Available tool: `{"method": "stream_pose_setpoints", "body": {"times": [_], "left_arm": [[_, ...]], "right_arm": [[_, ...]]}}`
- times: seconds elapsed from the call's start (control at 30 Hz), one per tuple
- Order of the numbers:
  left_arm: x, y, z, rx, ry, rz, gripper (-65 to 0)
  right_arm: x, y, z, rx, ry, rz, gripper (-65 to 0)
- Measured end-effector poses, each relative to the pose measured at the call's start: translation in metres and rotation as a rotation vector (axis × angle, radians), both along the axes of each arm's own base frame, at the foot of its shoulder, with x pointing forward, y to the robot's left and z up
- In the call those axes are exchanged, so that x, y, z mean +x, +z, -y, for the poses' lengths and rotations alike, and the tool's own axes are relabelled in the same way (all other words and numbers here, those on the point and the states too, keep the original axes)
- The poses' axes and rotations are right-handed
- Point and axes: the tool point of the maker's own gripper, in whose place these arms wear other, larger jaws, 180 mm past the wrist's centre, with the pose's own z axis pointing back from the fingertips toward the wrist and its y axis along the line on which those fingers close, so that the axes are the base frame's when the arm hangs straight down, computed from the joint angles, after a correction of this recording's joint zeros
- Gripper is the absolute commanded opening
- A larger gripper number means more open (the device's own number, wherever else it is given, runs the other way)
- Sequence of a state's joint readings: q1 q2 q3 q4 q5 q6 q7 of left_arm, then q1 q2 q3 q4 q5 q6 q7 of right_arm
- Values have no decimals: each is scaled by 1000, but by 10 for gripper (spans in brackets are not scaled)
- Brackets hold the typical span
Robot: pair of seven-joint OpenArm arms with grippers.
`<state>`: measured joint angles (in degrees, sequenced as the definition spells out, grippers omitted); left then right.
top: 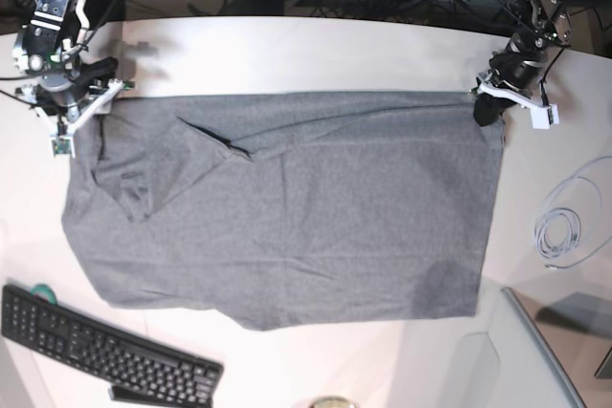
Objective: Layout the t-shirt on the table in an organized manner, then fold the t-shirt properly
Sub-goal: 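Hold the edge with both grippers and pull it taut apart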
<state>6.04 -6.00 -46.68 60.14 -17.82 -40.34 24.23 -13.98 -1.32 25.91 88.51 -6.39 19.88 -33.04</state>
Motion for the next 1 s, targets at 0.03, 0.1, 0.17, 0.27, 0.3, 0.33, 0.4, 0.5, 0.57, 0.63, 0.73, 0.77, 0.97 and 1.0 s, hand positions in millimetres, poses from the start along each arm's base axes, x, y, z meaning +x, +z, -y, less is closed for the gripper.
{"method": "stream_pose_setpoints", "body": {"times": [0.03, 0.1, 0.17, 0.27, 0.3, 0.33, 0.4, 0.5, 0.57, 0.63, 0.73, 0.77, 0.97, 1.0], "left_arm": [[0, 0, 0, 1, -1, 0, -650], [0, 0, -1, 1, 2, 1, -650], [0, 1, -2, 4, 0, 0, -650], [0, 1, -3, 6, -2, -3, -650], [0, 1, -3, 6, -1, -3, -650], [0, 1, -3, 6, -1, -3, -650], [-1, 1, -5, 11, -3, -7, -650], [-1, 1, -6, 13, -4, -7, -650], [-1, 1, -8, 24, -12, -15, -650], [-1, 2, -11, 30, -7, -16, -650], [-1, 2, -12, 31, -7, -15, -650], [-1, 2, -12, 31, -7, -15, -650], [-2, 2, -11, 30, -5, -16, -650], [-2, 2, -11, 30, -5, -16, -650]], "right_arm": [[2, -1, 1, -1, -1, -4, -522], [4, -3, 5, 1, -17, -5, -569], [5, -4, 5, 3, -20, -6, -564], [4, -5, 4, 5, -20, -9, -584], [4, -5, 5, 0, -15, -11, -602], [4, -4, 8, -8, -11, -12, -620], [4, -3, 15, -20, -14, -12, -639], [1, -2, 22, -37, -10, -20, -645], [0, -1, 26, -48, -8, -21, -645], [-1, -2, 30, -52, -8, -28, -647], [-5, -6, 28, -46, -10, -41, -645], [-5, -6, 28, -46, -10, -42, -641], [-12, 23, 12, -49, -36, 41, -452], [-14, 26, 3, -34, -31, 56, -392]]}}
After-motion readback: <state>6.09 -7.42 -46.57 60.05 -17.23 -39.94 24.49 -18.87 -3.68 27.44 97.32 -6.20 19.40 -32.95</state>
